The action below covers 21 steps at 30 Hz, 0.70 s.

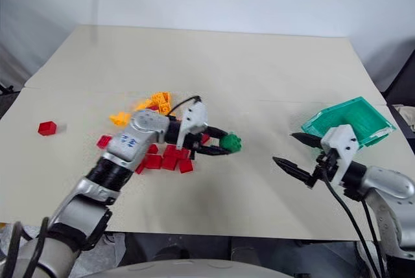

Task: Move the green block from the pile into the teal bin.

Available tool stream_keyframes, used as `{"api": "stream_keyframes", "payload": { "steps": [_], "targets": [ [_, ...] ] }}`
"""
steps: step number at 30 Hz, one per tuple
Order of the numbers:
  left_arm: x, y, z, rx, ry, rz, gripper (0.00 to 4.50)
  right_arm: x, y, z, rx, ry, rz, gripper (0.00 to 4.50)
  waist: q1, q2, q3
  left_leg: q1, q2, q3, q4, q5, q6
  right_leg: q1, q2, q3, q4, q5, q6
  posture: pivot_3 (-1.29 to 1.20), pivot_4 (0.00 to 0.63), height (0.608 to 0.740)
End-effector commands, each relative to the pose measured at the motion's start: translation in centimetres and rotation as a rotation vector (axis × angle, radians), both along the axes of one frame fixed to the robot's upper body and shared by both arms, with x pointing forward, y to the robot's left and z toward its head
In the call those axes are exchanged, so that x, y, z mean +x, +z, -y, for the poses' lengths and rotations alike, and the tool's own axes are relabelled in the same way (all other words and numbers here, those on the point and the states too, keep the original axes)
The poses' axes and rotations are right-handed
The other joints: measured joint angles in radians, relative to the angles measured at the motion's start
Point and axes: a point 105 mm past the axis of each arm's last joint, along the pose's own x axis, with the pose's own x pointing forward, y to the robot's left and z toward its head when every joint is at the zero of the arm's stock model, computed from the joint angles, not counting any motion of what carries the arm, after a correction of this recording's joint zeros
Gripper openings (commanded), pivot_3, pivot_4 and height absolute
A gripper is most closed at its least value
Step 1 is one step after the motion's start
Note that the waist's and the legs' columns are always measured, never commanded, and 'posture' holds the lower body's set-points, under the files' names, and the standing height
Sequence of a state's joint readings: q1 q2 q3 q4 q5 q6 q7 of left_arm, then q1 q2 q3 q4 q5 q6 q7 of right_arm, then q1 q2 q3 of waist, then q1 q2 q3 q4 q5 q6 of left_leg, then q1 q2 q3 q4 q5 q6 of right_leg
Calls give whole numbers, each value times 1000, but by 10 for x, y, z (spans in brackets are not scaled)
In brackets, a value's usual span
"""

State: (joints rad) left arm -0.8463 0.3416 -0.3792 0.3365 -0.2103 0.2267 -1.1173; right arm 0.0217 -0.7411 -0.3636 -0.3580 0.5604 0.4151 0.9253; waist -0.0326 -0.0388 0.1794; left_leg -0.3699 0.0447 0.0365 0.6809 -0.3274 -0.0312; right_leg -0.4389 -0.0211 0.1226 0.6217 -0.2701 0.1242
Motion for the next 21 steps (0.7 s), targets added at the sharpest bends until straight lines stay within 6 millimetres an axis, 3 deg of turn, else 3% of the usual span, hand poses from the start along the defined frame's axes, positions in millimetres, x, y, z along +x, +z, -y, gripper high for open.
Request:
{"api": "stream_keyframes", "payload": {
  "steps": [1, 5, 10, 14, 18, 21],
  "targets": [
    [1, 7, 7, 8, -52, 88, 3319, -9, 16, -2, -9, -1, 62, 4500, 0, 0, 0, 0, 0, 0, 0, 0, 0, 0, 1, 1, 0, 0, 0, 0, 150, 740],
    [0, 13, 5, -20, -73, 103, 4472, -12, 17, -4, -6, -6, 62, 4500, 2, 0, 0, 0, 0, 0, 0, 0, 0, 0, 1, 3, 0, 1, 1, 0, 150, 740],
    [5, 39, -18, -130, -24, 124, 4472, -12, 17, -3, -22, -2, 54, 4500, 2, 0, 0, 0, 0, 1, 0, 0, 0, 0, 1, 4, 0, 1, 1, 0, 150, 740],
    [2, 55, -67, -185, 34, 46, 4472, -17, 16, 13, -73, -24, 6, 4500, 0, 1, 1, 0, 1, 1, 0, 0, 1, -1, 1, 4, 1, 1, 1, 0, 150, 740],
    [-15, 55, -98, -208, 19, -40, 4472, -27, 16, 37, -116, -82, -35, 4500, 6, 2, 1, 0, 2, 1, 0, -1, 1, -1, 2, 3, 1, 0, 1, 0, 150, 740],
    [-28, 47, -123, -190, 58, -61, 4472, -45, 16, 57, -186, -137, -85, 4500, 11, 2, 1, 0, 2, 1, 0, -1, 2, 0, 2, 3, 0, 0, 1, 0, 150, 740]
  ]
}}
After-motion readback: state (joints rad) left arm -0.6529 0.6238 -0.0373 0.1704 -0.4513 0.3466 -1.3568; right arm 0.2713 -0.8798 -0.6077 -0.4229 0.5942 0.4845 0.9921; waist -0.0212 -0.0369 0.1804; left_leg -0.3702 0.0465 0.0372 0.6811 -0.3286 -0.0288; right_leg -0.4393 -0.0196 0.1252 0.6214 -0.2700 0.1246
